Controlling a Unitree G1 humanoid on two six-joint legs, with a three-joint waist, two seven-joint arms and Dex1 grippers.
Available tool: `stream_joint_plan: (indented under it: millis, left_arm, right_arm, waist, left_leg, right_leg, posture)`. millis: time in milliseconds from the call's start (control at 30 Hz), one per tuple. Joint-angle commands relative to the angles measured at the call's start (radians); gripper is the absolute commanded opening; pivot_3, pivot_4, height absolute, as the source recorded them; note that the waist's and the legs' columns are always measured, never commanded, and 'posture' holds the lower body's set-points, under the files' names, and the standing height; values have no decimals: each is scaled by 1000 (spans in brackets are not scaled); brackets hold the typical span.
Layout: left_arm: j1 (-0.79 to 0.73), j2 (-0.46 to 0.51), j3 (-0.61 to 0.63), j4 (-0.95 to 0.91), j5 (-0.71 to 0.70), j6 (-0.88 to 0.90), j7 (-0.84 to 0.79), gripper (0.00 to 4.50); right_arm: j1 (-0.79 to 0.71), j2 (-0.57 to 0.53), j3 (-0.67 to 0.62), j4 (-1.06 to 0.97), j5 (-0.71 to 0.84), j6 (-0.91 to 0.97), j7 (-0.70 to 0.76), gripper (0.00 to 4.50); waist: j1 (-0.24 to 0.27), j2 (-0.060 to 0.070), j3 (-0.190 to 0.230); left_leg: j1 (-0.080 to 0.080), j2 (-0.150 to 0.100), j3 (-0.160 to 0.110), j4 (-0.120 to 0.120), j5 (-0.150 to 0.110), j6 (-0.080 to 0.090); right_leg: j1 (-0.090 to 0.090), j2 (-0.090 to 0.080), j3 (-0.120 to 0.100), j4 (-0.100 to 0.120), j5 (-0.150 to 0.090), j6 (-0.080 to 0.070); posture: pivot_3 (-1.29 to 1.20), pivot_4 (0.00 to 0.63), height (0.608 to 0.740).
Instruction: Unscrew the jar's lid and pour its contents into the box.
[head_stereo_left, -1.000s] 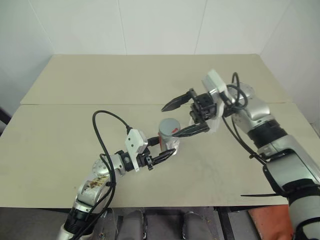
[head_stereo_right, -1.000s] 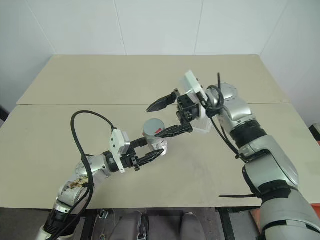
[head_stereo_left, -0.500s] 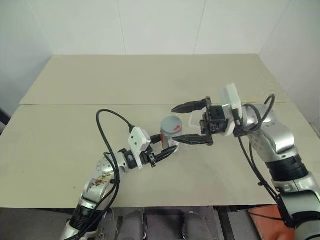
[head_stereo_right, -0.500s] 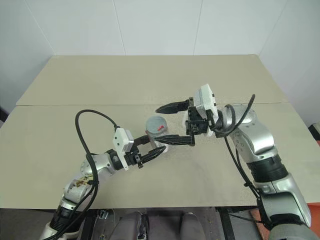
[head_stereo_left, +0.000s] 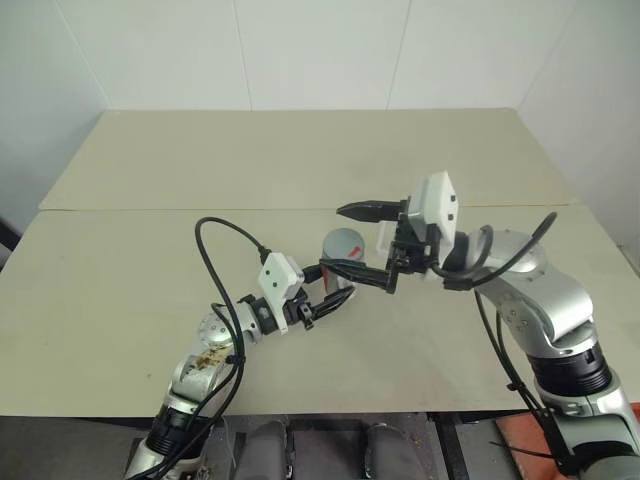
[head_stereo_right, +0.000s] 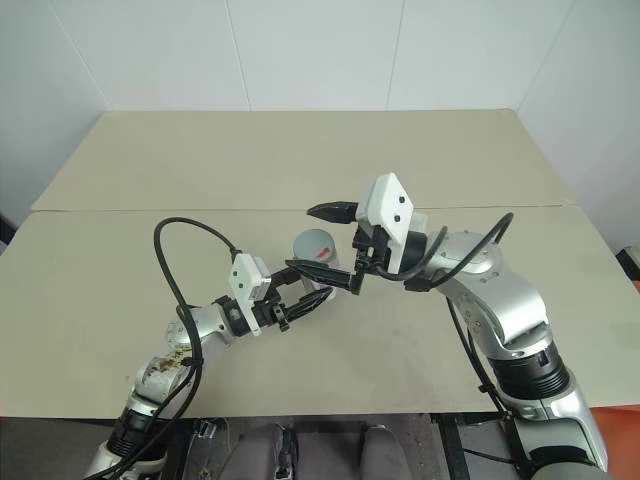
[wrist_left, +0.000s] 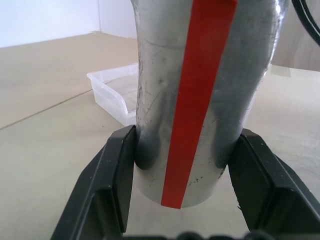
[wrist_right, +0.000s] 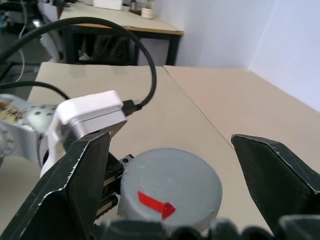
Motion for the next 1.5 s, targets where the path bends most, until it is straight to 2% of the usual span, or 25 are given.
stream_joint_plan:
  millis: [33, 433, 533, 633, 933, 1200, 1500]
  left_arm:
    - [-9, -6, 1, -19, 7, -30, 12, 2429]
    - [-7, -11, -1, -21, 4, -26, 18, 2429]
    - [-11, -15, 3, -20, -7, -20, 18, 2429]
    - [-11, -13, 2, -23, -9, -15, 16, 2429]
    - [-2, -6, -3, -22, -8, -18, 6, 2429]
    - [-2, 12, -10, -30, -25, -13, -32, 2429]
    - [2, 20, -9, -40, -32, -8, -59, 2429]
  right_arm:
    - [-6, 13, -30, -51, -5, 21, -23, 4483]
    - [15, 23, -38, -58, -7, 58, -17, 4483]
    - [18, 26, -33, -53, -12, 61, -17, 3909]
    - [18, 28, -34, -51, -19, 62, -20, 2930]
    - [20, 24, -35, -38, -37, 58, -2, 2930]
    - [-2, -2, -51, 51, -8, -14, 202, 2930]
    - [-134, 21, -15, 304, -35, -154, 504, 2930]
  waist:
    - [0, 0, 0]
    - [0, 0, 0]
    - [0, 0, 0]
    - [0, 0, 0]
    - [0, 0, 0]
    - [0, 0, 0]
    - [-2, 0, 0]
  left_leg:
    - [0, 0, 0, 0, 0, 0]
    - [0, 0, 0, 0, 0, 0]
    - [0, 0, 0, 0, 0, 0]
    - [0, 0, 0, 0, 0, 0]
    - [0, 0, 0, 0, 0, 0]
    - [0, 0, 0, 0, 0, 0]
    - [1, 0, 0, 0, 0, 0]
  right_leg:
    - [0, 0, 0, 0, 0, 0]
    - [0, 0, 0, 0, 0, 0]
    - [0, 0, 0, 0, 0, 0]
    - [0, 0, 0, 0, 0, 0]
    - [0, 0, 0, 0, 0, 0]
    - [0, 0, 0, 0, 0, 0]
    - [1, 1, 0, 0, 0, 0]
  posture:
    - [0, 150, 740]
    - [0, 150, 740]
    - [0, 150, 740]
    - [0, 150, 740]
    - [0, 150, 740]
    - [0, 150, 740]
    - [0, 150, 740]
